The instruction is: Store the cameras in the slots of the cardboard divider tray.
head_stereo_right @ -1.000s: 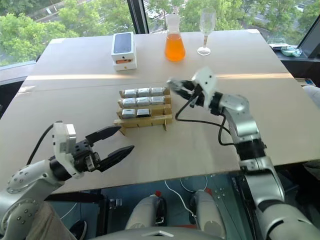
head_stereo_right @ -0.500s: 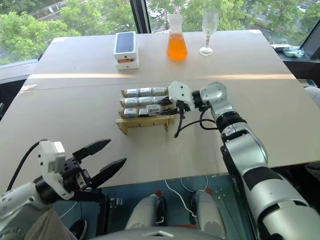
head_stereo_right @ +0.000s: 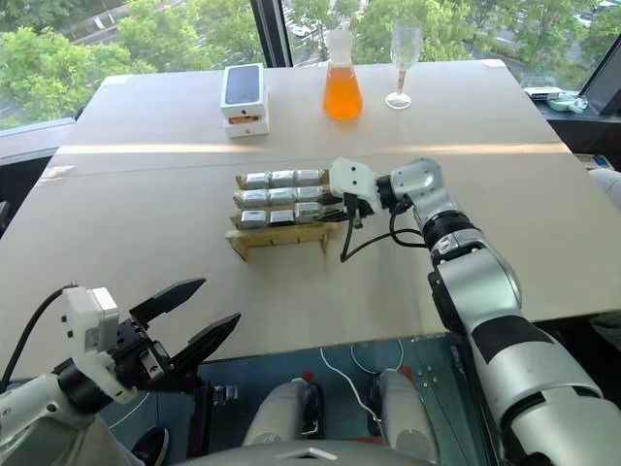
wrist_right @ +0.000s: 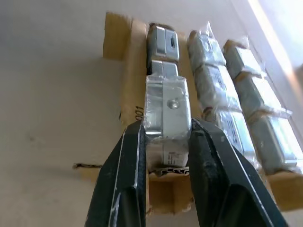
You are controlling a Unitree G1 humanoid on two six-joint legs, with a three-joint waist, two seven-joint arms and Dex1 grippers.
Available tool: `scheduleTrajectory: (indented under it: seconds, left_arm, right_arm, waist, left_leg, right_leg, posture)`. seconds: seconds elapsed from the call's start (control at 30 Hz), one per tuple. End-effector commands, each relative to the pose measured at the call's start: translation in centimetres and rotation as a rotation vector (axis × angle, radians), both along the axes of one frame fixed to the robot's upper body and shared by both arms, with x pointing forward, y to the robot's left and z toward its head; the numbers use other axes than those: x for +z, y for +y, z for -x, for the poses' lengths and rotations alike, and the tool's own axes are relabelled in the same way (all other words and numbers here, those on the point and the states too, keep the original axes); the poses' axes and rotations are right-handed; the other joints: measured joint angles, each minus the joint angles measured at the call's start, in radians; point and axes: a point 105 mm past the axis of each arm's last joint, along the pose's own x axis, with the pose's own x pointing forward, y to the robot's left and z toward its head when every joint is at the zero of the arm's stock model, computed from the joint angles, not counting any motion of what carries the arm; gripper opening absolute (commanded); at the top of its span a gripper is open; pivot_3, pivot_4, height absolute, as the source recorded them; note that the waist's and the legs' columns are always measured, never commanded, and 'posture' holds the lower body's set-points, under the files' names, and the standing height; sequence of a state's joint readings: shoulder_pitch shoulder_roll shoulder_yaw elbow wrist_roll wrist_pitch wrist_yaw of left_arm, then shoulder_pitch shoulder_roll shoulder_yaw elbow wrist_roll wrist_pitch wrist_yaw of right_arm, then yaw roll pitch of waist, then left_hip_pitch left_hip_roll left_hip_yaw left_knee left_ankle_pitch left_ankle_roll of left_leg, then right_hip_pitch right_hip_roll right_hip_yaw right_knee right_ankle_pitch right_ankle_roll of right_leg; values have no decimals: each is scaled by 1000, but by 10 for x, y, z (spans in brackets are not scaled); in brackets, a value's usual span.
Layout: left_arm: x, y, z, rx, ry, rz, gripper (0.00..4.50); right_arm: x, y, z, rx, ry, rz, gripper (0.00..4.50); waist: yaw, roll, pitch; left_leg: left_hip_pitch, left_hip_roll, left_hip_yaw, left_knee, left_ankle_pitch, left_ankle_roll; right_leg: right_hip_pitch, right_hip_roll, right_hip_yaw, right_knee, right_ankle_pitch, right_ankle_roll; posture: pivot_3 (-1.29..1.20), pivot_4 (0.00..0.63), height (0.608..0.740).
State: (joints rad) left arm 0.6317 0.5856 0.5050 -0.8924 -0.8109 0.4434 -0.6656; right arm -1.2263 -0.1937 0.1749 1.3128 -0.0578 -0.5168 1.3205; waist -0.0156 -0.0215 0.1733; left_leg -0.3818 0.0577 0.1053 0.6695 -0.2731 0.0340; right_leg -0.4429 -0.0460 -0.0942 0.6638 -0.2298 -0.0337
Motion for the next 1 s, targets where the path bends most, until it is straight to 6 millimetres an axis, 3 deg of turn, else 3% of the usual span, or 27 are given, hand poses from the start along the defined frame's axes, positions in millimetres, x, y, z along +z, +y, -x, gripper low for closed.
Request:
scheduleTrajectory:
  seconds: [0.03, 0.47, 0.5, 0.53, 0.6, 0.67, 0.83, 0.93, 1.0]
  left_arm:
    - [9, -3, 0, -13, -47, -10, 4500]
    - [11, -3, -1, -13, -47, -11, 4500]
    - [11, -3, -1, -13, -47, -10, 4500]
    - [11, -3, 0, -12, -46, -10, 4500]
    - [11, -3, 1, -10, -43, -10, 4500]
    - [11, -3, 1, 2, -41, -7, 4500]
    - [8, 4, -3, 79, -51, -16, 4500]
    - [-2, 15, -12, 183, -66, -31, 4500]
    - [-15, 17, -14, 196, -41, -55, 4500]
  right_arm:
    - [12, -6, -6, -29, -26, 6, 713]
    - [4, 0, 3, 43, 36, 44, 713]
    - [6, 1, 1, 25, 25, 27, 1734]
    - [10, 2, -1, 6, 22, -1, 1986]
    - [16, 3, -3, -8, 24, -37, 3116]
    - [24, 1, -3, 5, 17, -58, 3767]
    - [54, -18, -3, 17, 63, -212, 3767]
    - [55, -48, -6, -42, 88, -297, 3767]
    - [45, -74, -3, -101, 117, -332, 3767]
  waist:
    - [1, 0, 0]
    - [0, 0, 0]
    - [0, 0, 0]
    - [0, 0, 0]
    - [-1, 0, 0]
    - [-1, 0, 0]
    - [0, 0, 0]
    - [4, 0, 0]
    - [8, -1, -1]
  left_leg:
    - [0, 0, 0, 0, 0, 0]
    - [-2, -1, 0, 0, 2, -3]
    - [-2, 0, 0, 0, 2, -3]
    - [-2, 0, 0, 0, 2, -3]
    - [-2, 0, 0, 0, 2, -3]
    - [-2, 0, 0, 0, 2, -3]
    - [-2, 0, 0, 0, 1, -2]
    - [-2, -1, 0, 0, 0, 0]
    - [-2, -1, -1, 0, 0, 0]
  right_leg:
    - [0, 0, 0, 0, 0, 0]
    - [0, -1, -1, -2, 0, 0]
    - [0, -1, -1, -2, 0, 0]
    - [0, -1, -1, -2, 0, 0]
    - [0, -1, -1, -1, 0, 0]
    - [0, -1, -1, -1, 0, 0]
    - [0, -1, -1, -2, 0, 0]
    - [0, -1, -1, -2, 0, 0]
    - [1, -1, -2, -3, 0, 0]
  posture:
    - [0, 150, 740]
    - [0, 150, 740]
    - [0, 150, 740]
    - [0, 150, 740]
    - [0, 150, 740]
    - [0, 150, 740]
    - [0, 150, 740]
    - [0, 150, 740]
    - [0, 150, 740]
